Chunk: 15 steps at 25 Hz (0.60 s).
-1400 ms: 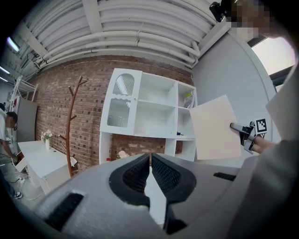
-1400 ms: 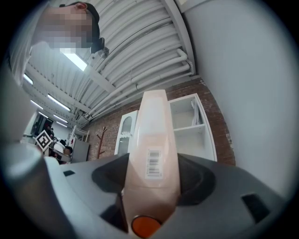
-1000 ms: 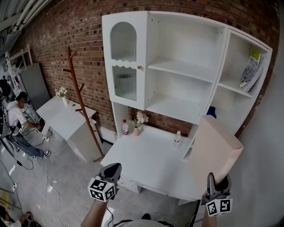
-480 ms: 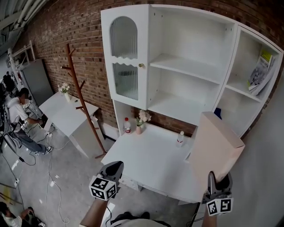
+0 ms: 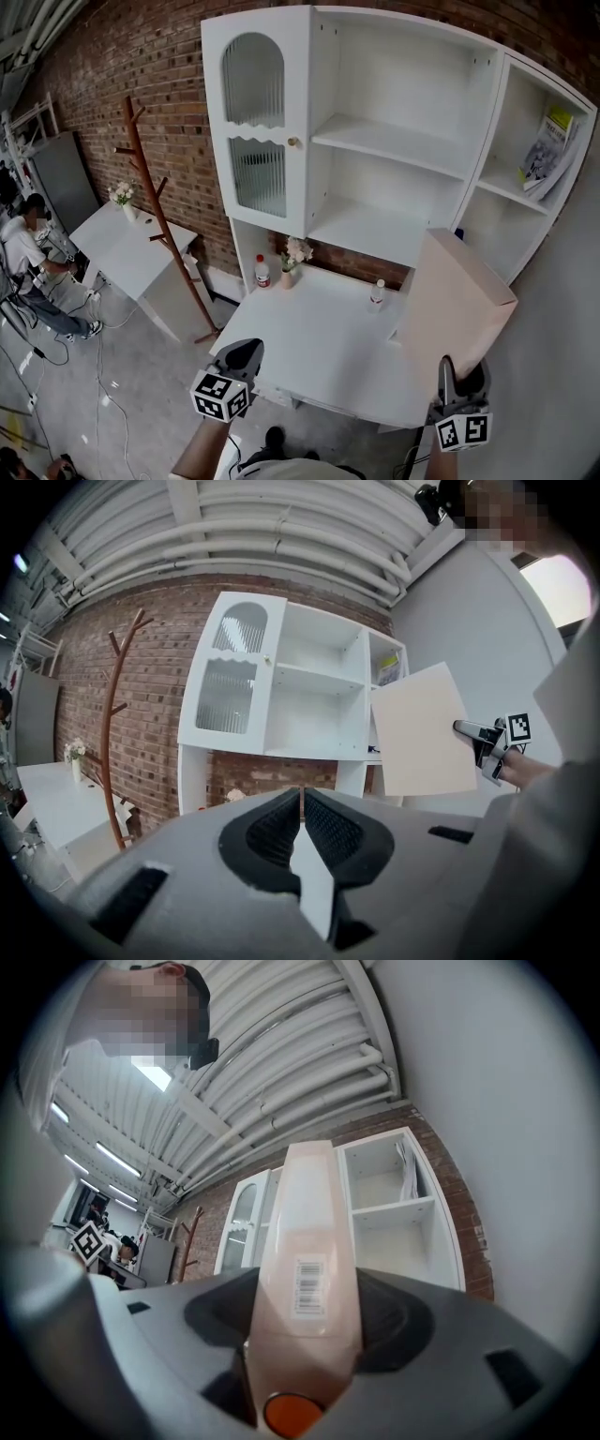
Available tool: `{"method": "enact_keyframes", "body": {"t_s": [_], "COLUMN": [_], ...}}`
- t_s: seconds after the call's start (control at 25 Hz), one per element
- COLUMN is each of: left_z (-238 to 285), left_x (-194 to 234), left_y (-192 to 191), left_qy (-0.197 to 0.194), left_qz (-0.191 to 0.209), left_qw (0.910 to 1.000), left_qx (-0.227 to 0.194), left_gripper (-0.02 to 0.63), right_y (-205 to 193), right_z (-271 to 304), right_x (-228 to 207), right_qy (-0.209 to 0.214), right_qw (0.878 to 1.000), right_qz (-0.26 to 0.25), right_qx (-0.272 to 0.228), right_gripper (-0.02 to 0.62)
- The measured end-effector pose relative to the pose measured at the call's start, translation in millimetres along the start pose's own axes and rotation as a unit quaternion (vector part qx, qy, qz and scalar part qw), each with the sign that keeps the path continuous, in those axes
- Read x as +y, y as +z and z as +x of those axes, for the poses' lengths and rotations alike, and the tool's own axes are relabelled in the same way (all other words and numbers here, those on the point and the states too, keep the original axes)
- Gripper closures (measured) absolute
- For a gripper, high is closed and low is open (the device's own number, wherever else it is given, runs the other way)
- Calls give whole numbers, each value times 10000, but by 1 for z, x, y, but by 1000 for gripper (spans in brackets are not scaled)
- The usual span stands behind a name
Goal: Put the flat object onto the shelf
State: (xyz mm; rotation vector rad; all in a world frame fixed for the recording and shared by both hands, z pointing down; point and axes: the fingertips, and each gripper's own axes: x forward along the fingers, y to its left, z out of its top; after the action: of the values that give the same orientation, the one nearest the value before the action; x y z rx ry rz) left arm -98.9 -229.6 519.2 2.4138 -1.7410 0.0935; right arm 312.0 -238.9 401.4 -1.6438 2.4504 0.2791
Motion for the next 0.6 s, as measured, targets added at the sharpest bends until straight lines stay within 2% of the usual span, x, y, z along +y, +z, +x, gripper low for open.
{"method": "enact_keyframes", "body": {"t_s": [0.32,0.6], "left_z": [30,58], "left_x": [33,45], "left_y": [19,25], "left_qy": [-270,-566], "left_qz": [29,22], "left_qw": [9996,9982], "left_qx": [-117,-174], "left_gripper": [572,572], "right_y": [11,23], "right_z": [30,62], "right_x": [13,30], "right_qy": [-238,-225], "right_qw": [9991,9965], "right_qz": [-331,-792], "right_qx": [-78,-128], "right_gripper": [305,305]}}
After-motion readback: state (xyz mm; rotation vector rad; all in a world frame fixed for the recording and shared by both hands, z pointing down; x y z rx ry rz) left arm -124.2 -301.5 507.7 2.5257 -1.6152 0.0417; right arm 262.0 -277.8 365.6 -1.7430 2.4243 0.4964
